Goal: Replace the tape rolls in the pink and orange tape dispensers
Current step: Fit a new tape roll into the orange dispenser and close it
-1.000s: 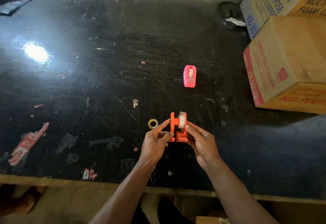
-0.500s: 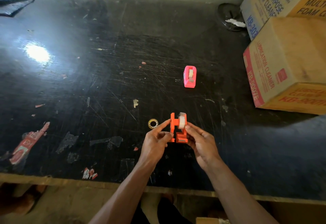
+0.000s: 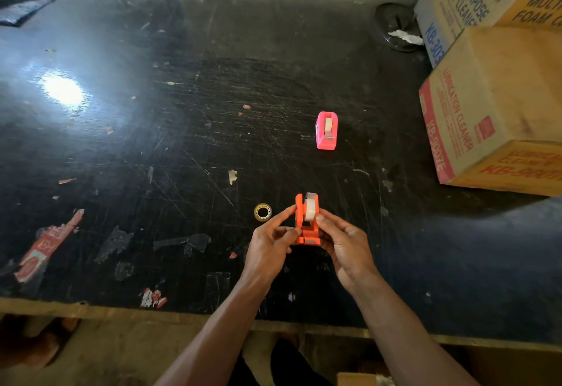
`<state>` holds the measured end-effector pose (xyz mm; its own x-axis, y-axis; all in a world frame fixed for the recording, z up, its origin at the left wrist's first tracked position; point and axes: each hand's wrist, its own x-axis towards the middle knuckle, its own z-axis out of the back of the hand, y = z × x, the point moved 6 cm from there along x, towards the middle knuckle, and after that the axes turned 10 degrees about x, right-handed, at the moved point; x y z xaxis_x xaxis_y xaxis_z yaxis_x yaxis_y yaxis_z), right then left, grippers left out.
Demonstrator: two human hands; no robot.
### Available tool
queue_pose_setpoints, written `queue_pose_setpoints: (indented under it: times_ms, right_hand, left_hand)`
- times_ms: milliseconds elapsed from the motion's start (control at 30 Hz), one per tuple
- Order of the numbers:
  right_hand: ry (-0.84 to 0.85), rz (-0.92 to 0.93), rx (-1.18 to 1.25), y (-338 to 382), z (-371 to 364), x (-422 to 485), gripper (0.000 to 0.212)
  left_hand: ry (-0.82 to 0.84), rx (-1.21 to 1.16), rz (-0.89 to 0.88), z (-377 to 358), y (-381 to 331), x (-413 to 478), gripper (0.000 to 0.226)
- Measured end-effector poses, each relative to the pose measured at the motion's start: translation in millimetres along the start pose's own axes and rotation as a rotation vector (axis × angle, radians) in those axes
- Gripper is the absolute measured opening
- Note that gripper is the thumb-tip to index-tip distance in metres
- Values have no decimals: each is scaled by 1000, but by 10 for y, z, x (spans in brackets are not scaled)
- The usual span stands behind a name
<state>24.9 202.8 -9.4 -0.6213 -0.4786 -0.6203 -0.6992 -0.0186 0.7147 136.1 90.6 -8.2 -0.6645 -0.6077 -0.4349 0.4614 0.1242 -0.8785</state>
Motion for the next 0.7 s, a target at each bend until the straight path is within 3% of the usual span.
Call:
queue_pose_setpoints:
  times_ms: [700]
  right_hand:
    - [-5,-22,-5,-89,16,49,23]
  left_hand:
    - [-27,-19,-1,-46,116,45,44]
